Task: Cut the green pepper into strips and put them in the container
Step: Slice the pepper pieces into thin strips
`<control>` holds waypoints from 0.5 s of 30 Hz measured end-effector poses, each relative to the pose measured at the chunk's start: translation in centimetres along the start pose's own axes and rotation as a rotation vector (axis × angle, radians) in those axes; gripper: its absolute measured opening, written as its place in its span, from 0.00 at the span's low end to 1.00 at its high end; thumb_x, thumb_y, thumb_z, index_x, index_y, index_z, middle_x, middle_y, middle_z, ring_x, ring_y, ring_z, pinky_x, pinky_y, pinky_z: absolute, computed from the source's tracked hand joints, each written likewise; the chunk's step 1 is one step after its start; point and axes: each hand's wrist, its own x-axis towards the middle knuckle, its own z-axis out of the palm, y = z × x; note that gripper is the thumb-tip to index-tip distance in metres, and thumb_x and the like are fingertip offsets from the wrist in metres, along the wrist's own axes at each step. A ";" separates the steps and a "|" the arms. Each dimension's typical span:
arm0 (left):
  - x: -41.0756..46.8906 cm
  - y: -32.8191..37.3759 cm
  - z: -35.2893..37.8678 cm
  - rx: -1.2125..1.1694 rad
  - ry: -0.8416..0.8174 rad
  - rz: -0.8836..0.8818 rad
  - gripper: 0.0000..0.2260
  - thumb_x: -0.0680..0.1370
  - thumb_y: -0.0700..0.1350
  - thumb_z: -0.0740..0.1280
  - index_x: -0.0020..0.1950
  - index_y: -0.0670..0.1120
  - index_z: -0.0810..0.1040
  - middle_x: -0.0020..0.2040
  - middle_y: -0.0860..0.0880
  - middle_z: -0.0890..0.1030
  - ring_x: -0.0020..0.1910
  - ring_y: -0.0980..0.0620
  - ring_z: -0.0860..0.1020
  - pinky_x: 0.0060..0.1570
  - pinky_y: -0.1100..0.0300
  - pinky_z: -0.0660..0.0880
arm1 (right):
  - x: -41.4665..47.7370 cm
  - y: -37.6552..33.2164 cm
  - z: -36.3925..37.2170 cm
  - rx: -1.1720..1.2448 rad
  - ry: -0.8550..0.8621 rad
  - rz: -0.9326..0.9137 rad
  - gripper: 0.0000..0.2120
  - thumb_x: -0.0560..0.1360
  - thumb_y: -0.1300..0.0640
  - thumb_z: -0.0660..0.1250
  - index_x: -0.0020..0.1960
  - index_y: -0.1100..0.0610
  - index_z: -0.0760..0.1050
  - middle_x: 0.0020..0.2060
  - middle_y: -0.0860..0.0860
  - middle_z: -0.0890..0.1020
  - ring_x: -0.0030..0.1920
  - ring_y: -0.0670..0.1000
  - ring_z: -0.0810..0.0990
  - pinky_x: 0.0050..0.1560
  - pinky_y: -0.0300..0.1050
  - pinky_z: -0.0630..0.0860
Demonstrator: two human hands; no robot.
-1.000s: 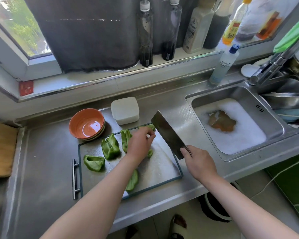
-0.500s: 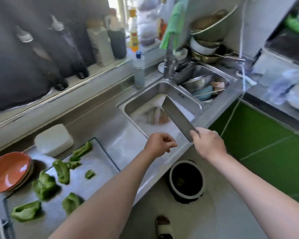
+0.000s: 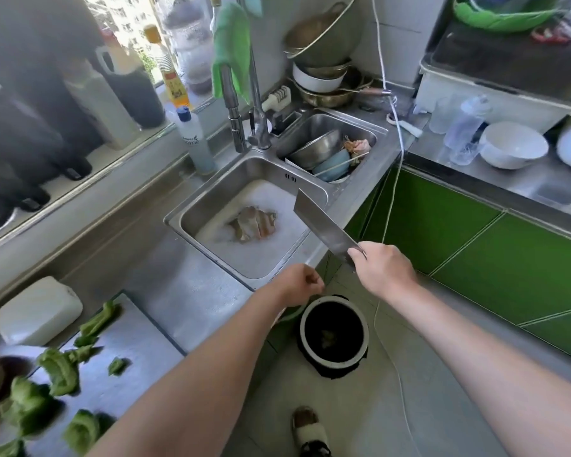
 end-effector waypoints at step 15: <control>-15.4 -18.6 -4.2 0.279 0.618 -0.527 0.05 0.79 0.45 0.63 0.54 0.48 0.72 0.54 0.46 0.75 0.47 0.45 0.75 0.43 0.53 0.74 | -3.7 -16.6 8.7 0.133 -0.264 -0.331 0.16 0.84 0.46 0.57 0.44 0.52 0.76 0.42 0.52 0.80 0.46 0.56 0.78 0.43 0.48 0.72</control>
